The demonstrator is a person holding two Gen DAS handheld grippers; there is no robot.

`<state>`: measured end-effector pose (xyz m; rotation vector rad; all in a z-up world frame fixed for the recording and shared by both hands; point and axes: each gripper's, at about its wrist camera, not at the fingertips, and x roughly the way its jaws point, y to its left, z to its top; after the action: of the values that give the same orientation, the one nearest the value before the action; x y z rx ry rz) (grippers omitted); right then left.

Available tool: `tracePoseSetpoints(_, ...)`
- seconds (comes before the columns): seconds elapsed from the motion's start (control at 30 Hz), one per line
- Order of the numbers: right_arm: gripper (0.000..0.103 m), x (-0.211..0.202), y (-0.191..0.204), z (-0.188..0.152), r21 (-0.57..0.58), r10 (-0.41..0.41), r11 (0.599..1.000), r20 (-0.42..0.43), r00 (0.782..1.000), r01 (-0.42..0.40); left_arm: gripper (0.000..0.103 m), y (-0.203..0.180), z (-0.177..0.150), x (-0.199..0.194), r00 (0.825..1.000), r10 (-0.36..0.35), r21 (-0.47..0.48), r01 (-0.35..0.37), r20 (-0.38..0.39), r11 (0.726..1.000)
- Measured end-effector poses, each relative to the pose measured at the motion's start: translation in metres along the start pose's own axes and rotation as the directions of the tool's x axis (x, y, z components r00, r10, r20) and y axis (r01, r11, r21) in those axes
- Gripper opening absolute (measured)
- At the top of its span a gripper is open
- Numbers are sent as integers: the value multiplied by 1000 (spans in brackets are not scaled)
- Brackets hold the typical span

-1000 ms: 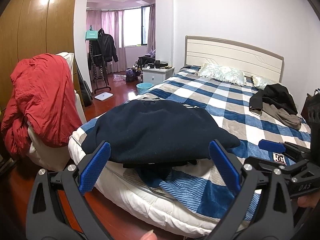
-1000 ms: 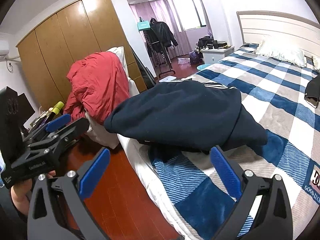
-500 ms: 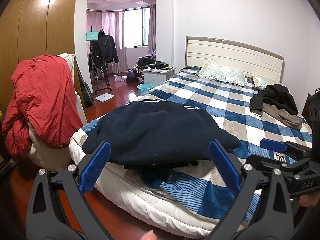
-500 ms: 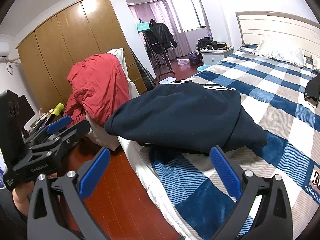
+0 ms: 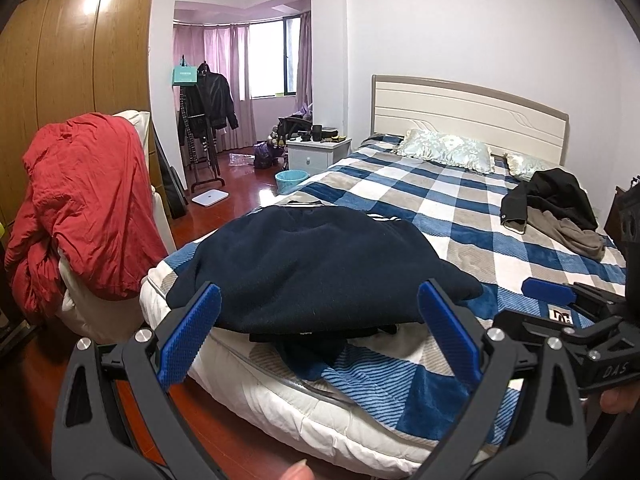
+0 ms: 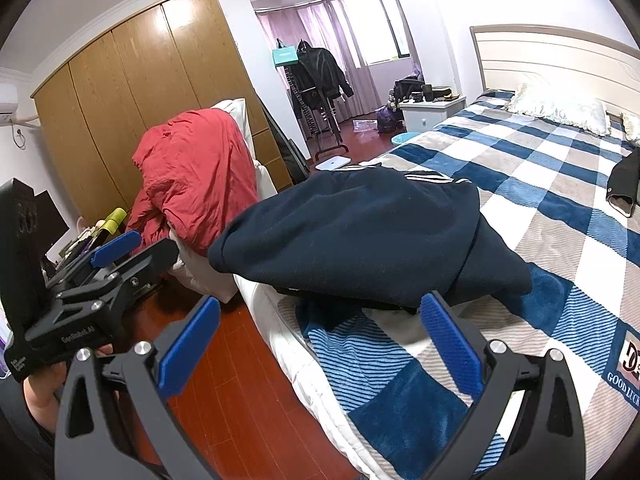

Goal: Fold large clothes

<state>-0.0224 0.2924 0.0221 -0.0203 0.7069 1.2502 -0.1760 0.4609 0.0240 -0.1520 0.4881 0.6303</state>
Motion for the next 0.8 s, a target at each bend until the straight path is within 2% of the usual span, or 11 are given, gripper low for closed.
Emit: tracePoseSetpoints(0.8,98,4,1,9,12,-15,1000,19,1000,15,97,8,11,4,1000,3,2,-3,13,1000)
